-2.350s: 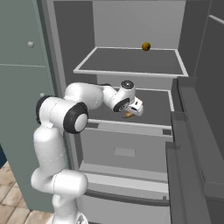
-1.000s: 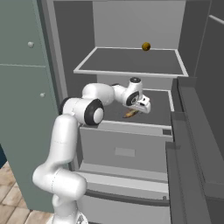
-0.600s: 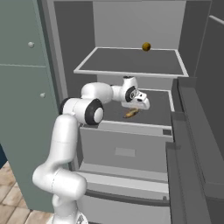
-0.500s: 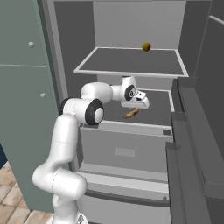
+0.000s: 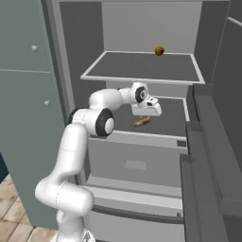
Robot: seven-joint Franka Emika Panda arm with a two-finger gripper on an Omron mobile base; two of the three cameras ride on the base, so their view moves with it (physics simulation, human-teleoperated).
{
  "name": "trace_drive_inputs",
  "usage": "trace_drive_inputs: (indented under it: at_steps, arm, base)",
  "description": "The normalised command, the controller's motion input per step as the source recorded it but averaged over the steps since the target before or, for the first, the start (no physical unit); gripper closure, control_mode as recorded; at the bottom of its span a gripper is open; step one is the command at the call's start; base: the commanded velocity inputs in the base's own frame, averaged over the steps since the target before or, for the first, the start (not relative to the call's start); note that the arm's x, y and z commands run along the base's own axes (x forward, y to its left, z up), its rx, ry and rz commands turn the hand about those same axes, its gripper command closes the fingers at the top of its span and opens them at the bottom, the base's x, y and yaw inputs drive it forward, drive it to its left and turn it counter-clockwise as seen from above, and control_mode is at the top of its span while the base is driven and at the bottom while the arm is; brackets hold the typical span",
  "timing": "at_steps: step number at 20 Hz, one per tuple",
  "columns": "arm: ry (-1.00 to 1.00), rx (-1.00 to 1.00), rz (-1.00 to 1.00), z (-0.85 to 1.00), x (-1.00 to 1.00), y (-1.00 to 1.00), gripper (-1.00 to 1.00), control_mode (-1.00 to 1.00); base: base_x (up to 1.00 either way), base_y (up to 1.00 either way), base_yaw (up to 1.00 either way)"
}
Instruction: Pick up the banana and peach from the fridge and place one fruit on each plate on the dining counter.
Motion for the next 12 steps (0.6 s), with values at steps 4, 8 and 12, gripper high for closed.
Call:
trace_drive_inputs:
  at_steps: [4, 8, 12]
  arm:
    - [0.22, 0.0, -0.1, -1.0, -0.74, -0.82, 1.0, -1.0]
    - [0.18, 0.0, -0.11, -1.0, -0.91, -0.77, 1.0, -1.0]
    - [0.09, 0.0, -0.09, -1.0, -1.0, -0.73, 1.0, -1.0]
  base:
    - [0.0, 0.0, 0.0]
    - [0.0, 0.0, 0.0]
    - [0.0, 0.0, 0.0]
